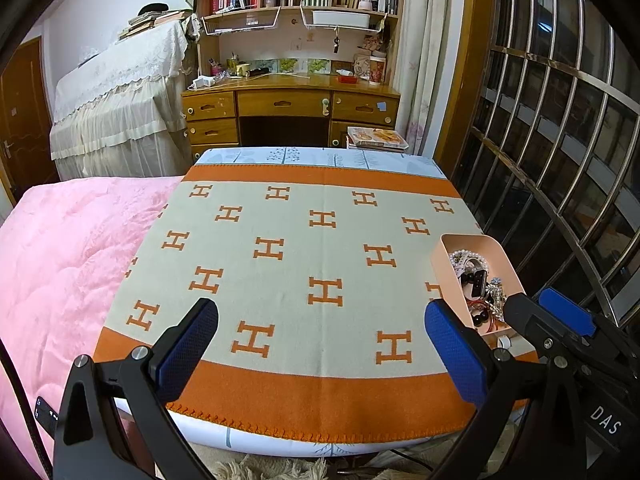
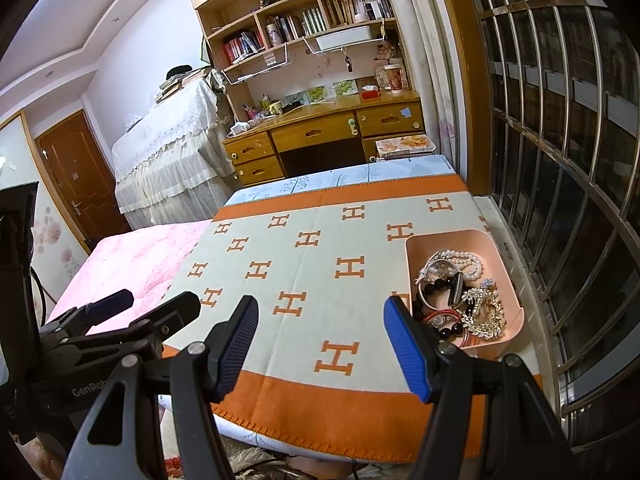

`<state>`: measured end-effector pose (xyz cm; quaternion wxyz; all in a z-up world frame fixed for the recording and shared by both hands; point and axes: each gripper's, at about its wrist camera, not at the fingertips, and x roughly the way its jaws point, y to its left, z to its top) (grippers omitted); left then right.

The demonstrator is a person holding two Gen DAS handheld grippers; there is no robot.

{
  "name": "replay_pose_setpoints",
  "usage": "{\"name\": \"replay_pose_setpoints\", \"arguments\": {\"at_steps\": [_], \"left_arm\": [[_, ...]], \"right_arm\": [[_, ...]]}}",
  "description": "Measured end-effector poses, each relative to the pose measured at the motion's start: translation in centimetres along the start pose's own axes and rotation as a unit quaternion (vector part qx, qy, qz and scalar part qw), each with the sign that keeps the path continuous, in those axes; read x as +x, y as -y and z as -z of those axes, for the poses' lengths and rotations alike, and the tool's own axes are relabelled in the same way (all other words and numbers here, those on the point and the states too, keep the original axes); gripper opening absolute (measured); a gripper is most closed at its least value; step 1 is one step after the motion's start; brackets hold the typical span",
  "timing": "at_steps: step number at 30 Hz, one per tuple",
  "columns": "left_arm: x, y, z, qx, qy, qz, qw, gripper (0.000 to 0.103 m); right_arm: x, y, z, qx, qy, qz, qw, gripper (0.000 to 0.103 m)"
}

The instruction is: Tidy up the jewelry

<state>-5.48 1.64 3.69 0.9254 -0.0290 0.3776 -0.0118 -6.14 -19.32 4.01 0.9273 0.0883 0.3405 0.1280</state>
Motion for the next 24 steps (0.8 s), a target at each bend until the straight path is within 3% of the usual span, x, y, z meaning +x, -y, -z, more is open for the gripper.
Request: {"name": "replay_pose_setpoints", "arguments": {"at_steps": [24], "left_arm": [[0.18,-0.87,0.48,-0.011,-0.012,0.0,0.9999,0.102]], "right_arm": [[0.66,-0.93,0.44,-0.002,-0.013,-0.006,1.0,0.066]]}}
